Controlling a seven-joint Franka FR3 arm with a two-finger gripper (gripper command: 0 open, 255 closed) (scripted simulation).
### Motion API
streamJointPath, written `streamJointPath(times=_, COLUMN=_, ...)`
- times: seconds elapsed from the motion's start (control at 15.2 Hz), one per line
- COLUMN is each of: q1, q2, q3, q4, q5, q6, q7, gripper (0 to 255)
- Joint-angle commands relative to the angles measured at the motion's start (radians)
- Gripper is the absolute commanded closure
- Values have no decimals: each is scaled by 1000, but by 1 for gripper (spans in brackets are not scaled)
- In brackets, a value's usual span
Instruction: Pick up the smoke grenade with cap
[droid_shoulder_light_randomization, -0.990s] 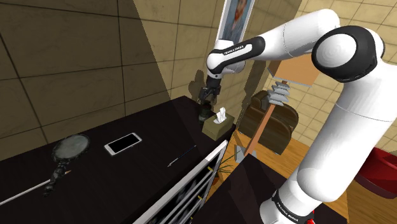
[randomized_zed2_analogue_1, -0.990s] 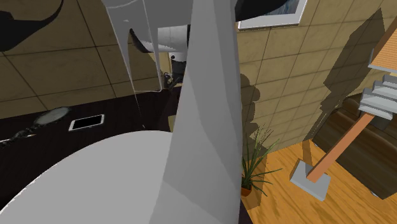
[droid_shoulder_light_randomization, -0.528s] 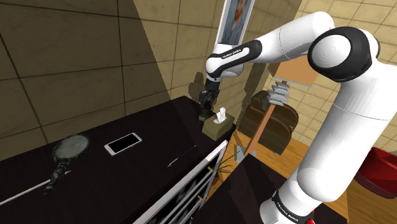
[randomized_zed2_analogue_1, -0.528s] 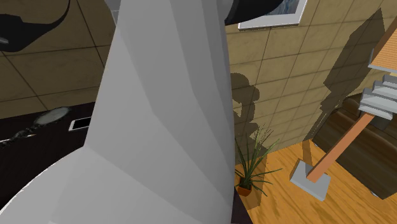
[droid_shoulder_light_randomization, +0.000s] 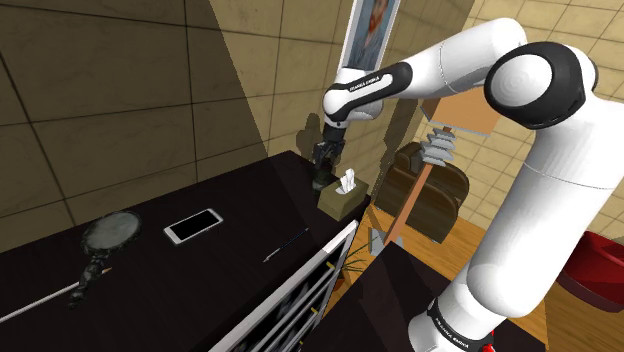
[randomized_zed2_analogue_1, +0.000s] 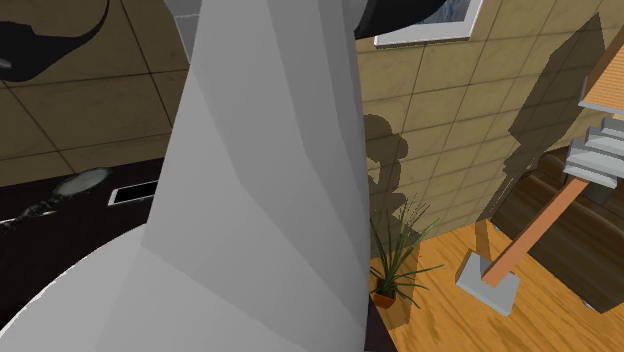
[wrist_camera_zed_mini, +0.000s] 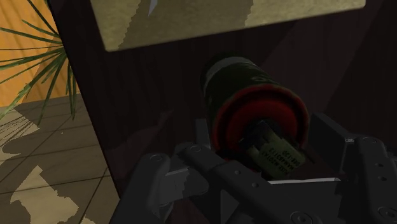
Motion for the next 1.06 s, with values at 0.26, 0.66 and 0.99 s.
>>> streamJointPath(times=0.26, q1=1, q2=-34, q3=-1, q4=35, q5=-7, q6=-69, q7=6, gripper=255)
streamJointPath(times=0.66, q1=1, q2=-64, q3=-2, q4=81, q5=-14, q6=-145, q7=11, gripper=255)
streamJointPath(times=0.99, q1=2, q2=-77, q3=-2, q4=108, q5=-16, q6=-185, q7=13, gripper=255)
